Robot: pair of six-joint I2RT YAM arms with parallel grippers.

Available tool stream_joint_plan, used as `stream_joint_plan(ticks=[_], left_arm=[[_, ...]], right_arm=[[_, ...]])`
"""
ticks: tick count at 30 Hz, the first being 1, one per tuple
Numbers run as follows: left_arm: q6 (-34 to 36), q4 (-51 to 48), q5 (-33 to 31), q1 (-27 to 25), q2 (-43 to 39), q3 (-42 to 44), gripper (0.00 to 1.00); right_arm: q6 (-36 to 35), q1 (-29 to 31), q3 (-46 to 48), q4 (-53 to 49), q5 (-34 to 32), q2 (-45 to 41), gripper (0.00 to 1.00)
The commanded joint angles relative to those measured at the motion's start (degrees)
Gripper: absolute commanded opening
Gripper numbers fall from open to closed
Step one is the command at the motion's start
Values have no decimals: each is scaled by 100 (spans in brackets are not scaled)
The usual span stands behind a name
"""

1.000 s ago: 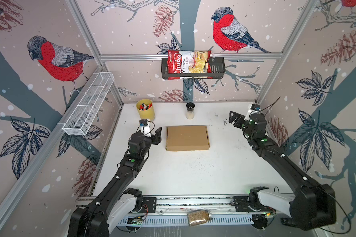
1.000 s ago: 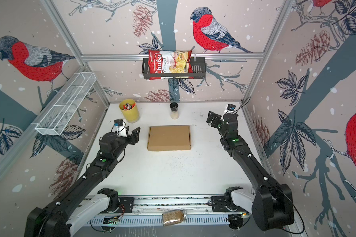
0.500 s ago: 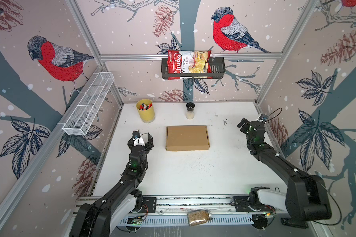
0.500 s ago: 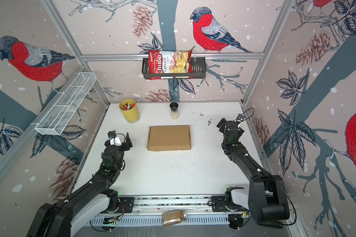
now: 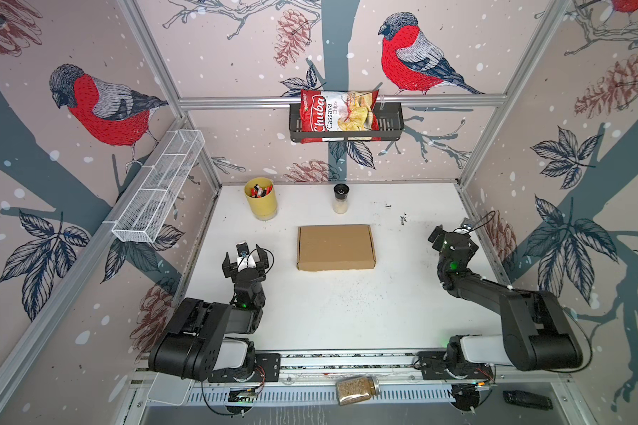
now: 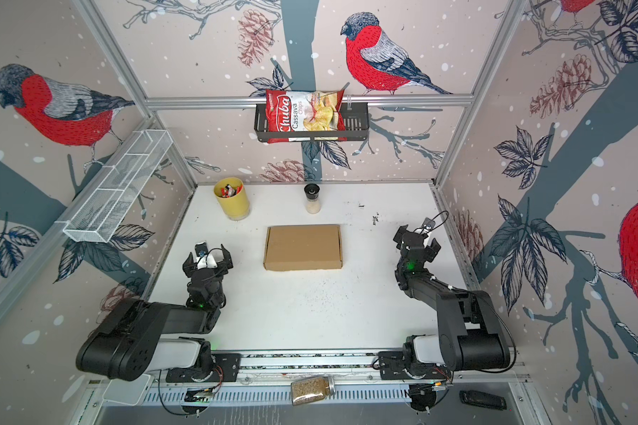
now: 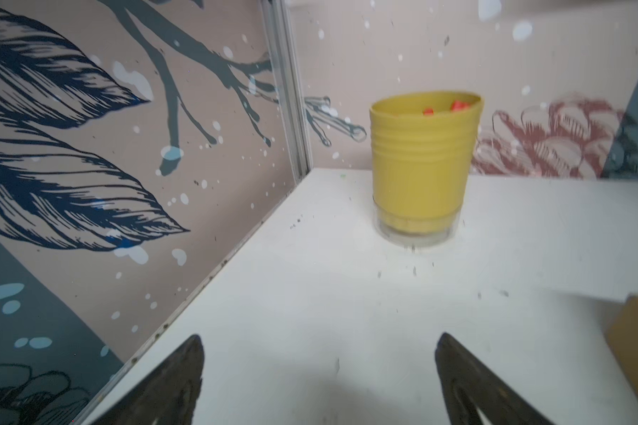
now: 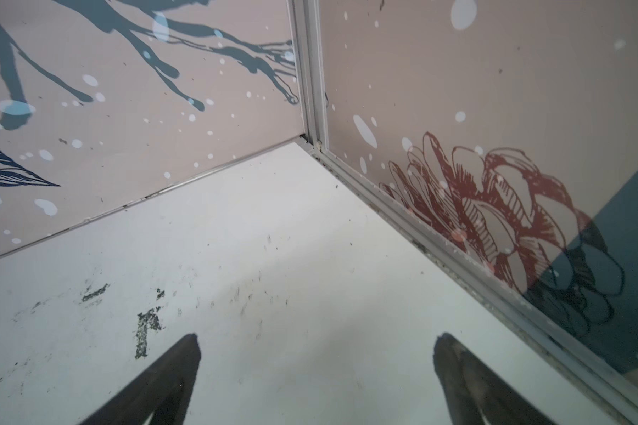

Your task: Fold the paper box

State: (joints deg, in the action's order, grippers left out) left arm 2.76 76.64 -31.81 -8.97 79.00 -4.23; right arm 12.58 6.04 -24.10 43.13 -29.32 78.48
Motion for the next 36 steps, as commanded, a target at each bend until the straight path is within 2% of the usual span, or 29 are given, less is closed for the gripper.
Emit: stream_joint_plan(ticks=[1,3,6,9,12,14,16,18,20,21,23,25,27,36], left_arm=[[-318,1060,465,189,324,24,96],[-408,1473,474,242,610,119,96],[-317,2273,746,256,991,342,96],[-295,2471,812,255,1113,398,96],[-264,2580,796,264,1394,268,96],[-302,2266,776,264,1285,224,96],[-347,1642,677,290,1192,-98,96],[-399,656,730,304,1070,-512,96],[-361,133,719,308,1126,-846,96],[-439,119,823,358,1086,-805,96],[-479,130,841,415,1082,-805,96],[-496,90,857,423,1078,-816,96],[-492,96,861,431,1082,-816,96],[-505,114,887,449,1073,-807,97]], right_arm=[[-497,2,103,1088,436,-11,99],[-574,2,264,1189,625,-182,99],[-506,-8,423,479,579,-592,99],[-312,-252,1024,1068,784,-777,99],[-222,-345,1162,1765,558,-222,99],[-465,-279,1114,1935,553,-101,99],[-389,-333,1117,2039,653,67,99],[-412,-468,1302,2684,1070,392,99],[-590,-464,1412,3510,1259,901,100],[-675,-404,1361,3405,1270,932,100],[-599,-380,1085,2500,1276,703,99],[-667,-379,1230,3028,1251,852,100],[-616,-376,1119,2623,1249,755,99],[-656,-324,1110,2634,1142,765,99]])
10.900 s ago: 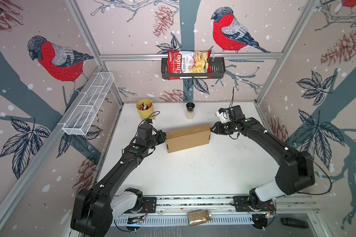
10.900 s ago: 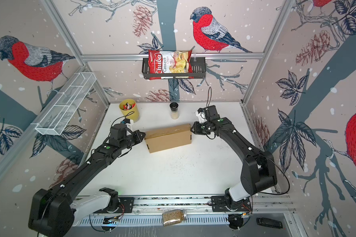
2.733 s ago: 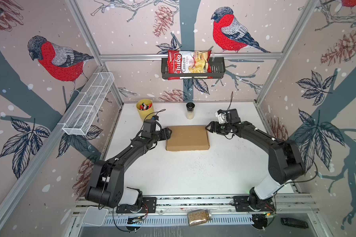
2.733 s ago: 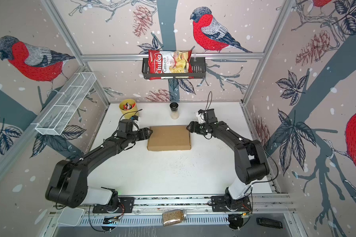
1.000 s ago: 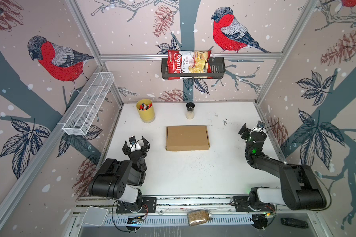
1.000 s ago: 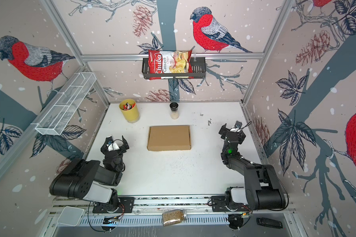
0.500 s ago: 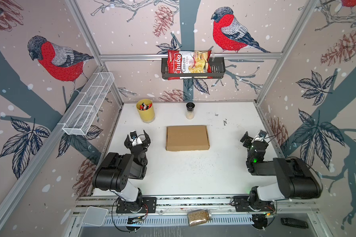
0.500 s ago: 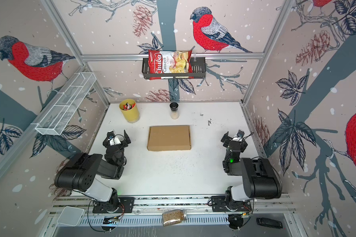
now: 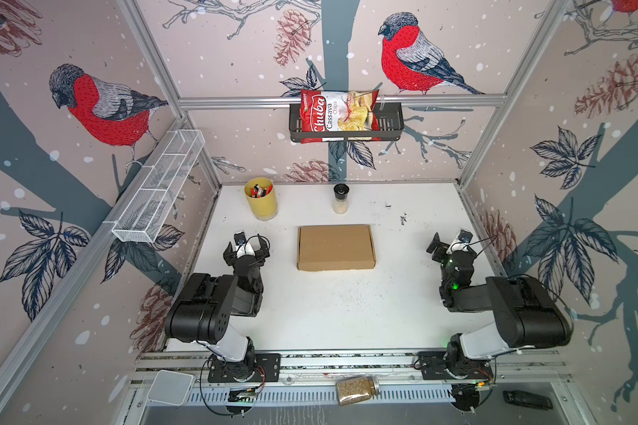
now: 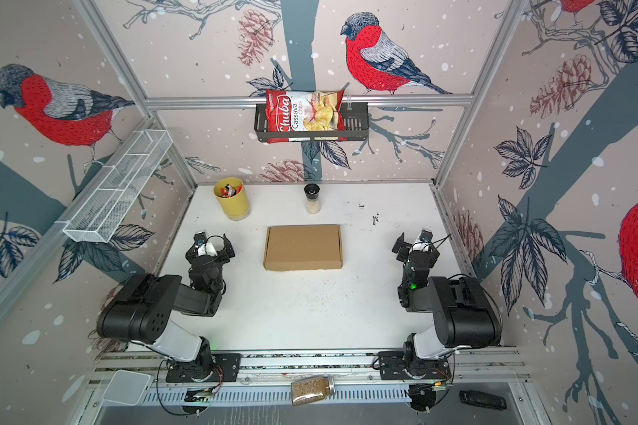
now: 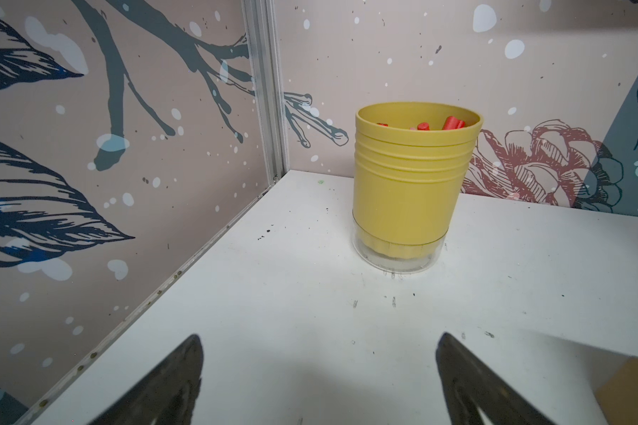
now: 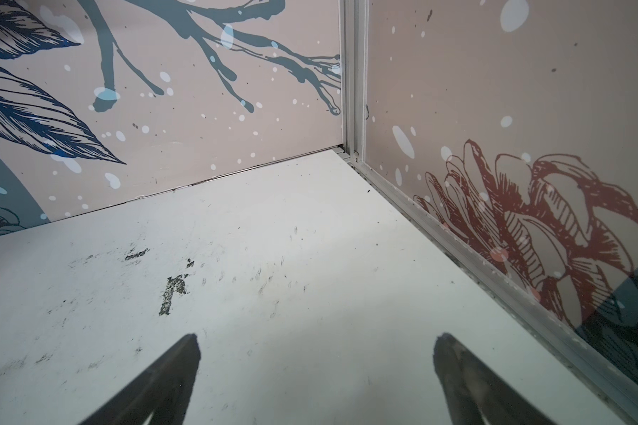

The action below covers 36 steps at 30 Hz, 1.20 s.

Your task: Fold the paper box

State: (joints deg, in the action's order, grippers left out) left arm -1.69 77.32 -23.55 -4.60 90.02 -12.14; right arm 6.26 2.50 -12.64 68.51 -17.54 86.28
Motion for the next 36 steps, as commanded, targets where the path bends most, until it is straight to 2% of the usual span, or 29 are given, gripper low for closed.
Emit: stream_joint_plan(ticks=[1,36], left_arm=[[-59,46,61,7,-28,-14,97],[9,55,-9,-41,-19,-14,97]], right_arm=[[-20,32,-36,115,-39,-11,99],[-30,63,-28,128,-88,-17,99]])
